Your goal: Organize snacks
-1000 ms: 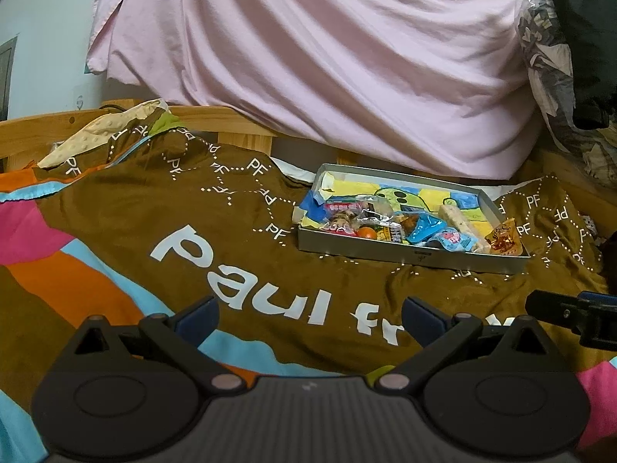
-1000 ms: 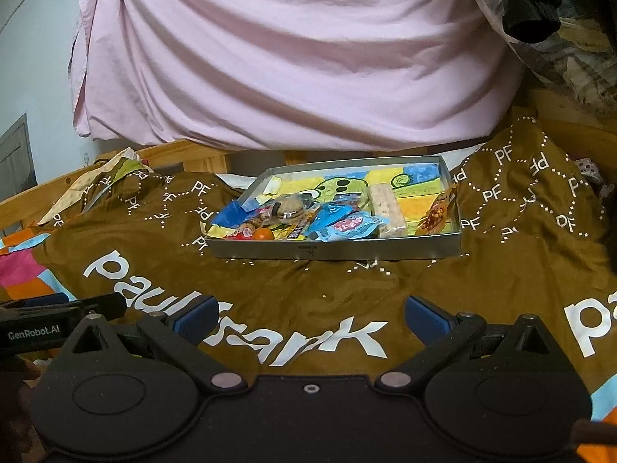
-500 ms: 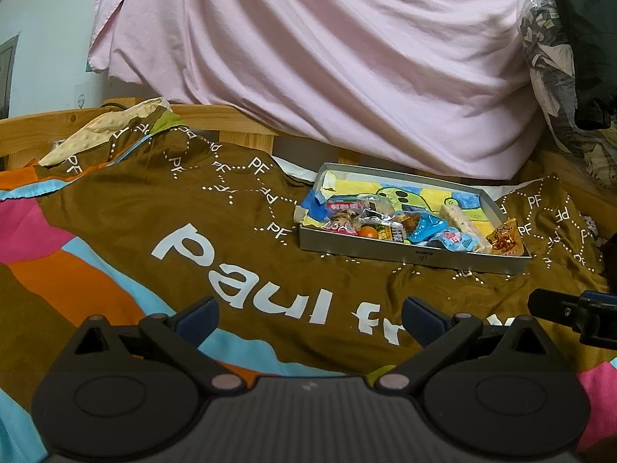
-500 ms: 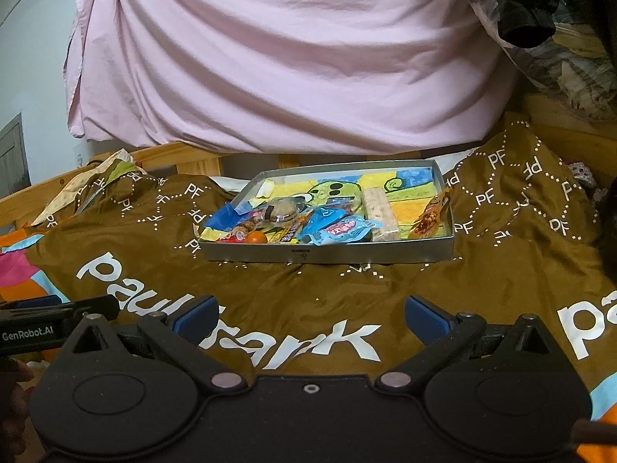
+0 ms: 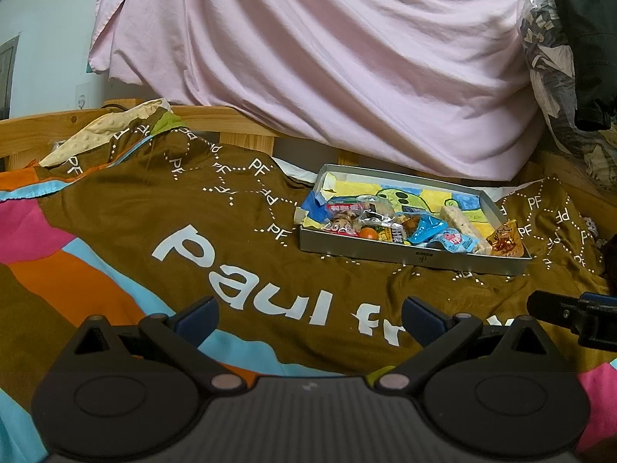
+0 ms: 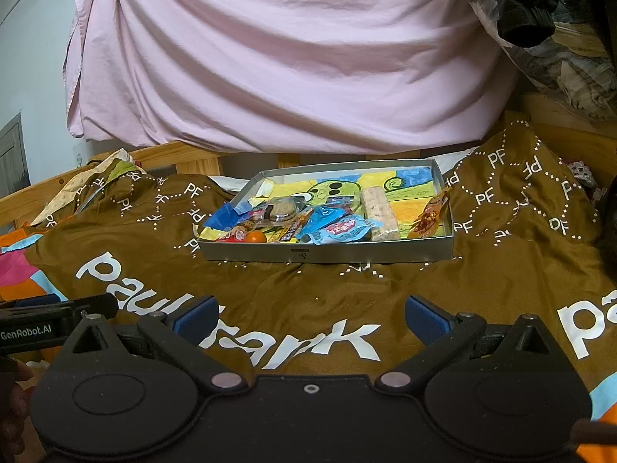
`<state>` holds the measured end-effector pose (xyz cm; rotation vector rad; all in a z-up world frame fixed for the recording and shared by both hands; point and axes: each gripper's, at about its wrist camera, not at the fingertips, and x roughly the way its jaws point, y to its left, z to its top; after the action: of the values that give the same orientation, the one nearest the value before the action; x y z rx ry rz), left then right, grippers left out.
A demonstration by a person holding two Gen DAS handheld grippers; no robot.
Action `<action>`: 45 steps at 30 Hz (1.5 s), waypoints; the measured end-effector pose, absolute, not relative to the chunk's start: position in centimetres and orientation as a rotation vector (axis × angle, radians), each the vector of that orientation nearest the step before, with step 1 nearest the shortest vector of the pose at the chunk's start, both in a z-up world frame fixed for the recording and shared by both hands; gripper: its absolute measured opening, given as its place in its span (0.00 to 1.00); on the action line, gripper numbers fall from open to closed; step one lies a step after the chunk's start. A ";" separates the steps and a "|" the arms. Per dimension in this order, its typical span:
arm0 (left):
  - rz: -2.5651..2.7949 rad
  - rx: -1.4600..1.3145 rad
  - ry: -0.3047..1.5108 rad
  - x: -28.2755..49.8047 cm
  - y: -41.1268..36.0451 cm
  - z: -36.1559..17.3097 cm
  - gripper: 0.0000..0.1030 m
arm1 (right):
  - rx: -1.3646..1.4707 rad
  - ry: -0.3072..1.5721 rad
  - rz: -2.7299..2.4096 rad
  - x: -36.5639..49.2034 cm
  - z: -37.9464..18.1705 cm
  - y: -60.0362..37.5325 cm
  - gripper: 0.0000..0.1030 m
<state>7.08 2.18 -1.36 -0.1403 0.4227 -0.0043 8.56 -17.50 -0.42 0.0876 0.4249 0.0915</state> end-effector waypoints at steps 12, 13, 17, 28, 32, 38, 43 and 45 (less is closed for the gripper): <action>-0.005 -0.140 0.423 7.1 2.2 -1.4 1.00 | 0.088 0.425 0.092 8.6 -0.4 -17.5 0.99; -0.005 -0.140 0.423 7.1 2.2 -1.4 1.00 | 0.088 0.425 0.091 8.6 -0.4 -17.5 0.99; -0.005 -0.140 0.422 7.1 2.2 -1.4 1.00 | 0.088 0.426 0.091 8.6 -0.4 -17.5 0.99; -0.005 -0.139 0.422 7.1 2.2 -1.4 1.00 | 0.086 0.431 0.091 8.5 -0.7 -17.5 0.99; -0.004 -0.140 0.422 7.0 2.1 -1.4 1.00 | 0.086 0.431 0.091 8.5 -0.7 -17.5 0.99; -0.006 -0.141 0.424 7.0 1.9 -1.4 1.00 | 0.086 0.431 0.088 8.4 -0.9 -17.5 0.99; -0.001 -0.151 0.455 7.2 1.7 -1.3 1.00 | 0.085 0.432 0.089 8.5 -0.8 -17.4 0.99; -0.003 -0.154 0.462 7.2 1.6 -1.3 1.00 | 0.084 0.433 0.088 8.5 -0.8 -17.4 0.99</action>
<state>7.23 1.64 -1.30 -0.1545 0.4625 -0.0026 8.51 -17.43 -0.79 0.0845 0.4325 0.0875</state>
